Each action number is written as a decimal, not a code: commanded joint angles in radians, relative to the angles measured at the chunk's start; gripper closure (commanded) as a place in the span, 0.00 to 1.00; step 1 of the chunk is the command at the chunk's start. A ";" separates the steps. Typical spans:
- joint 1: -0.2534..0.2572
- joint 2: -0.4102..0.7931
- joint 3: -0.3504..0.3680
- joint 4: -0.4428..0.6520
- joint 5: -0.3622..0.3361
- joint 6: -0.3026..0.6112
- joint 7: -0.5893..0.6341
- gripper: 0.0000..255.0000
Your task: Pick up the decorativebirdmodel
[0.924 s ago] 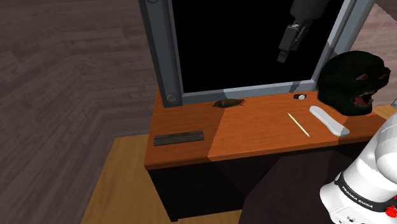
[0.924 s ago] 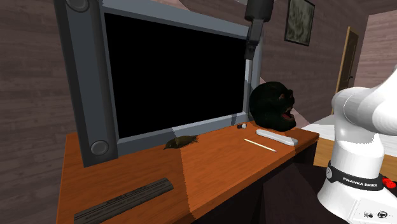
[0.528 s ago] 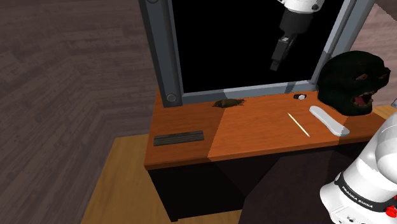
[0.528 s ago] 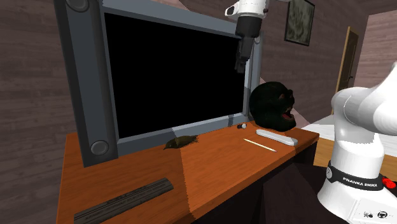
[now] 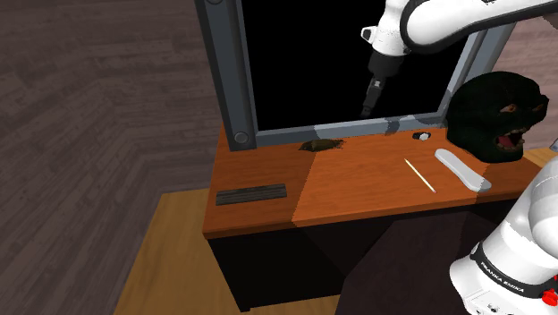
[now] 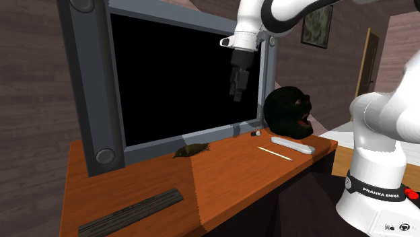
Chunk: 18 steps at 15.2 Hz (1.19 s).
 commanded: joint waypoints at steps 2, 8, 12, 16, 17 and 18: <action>0.012 0.086 -0.034 -0.012 -0.010 0.109 -0.080 0.00; 0.040 0.304 -0.098 0.029 0.005 0.302 -0.252 0.00; 0.058 0.462 -0.128 0.087 0.048 0.411 -0.382 0.00; 0.061 0.625 -0.134 0.168 0.118 0.496 -0.525 0.00; 0.058 0.665 -0.130 0.191 0.136 0.514 -0.561 0.00; 0.053 0.705 -0.124 0.216 0.155 0.530 -0.596 0.00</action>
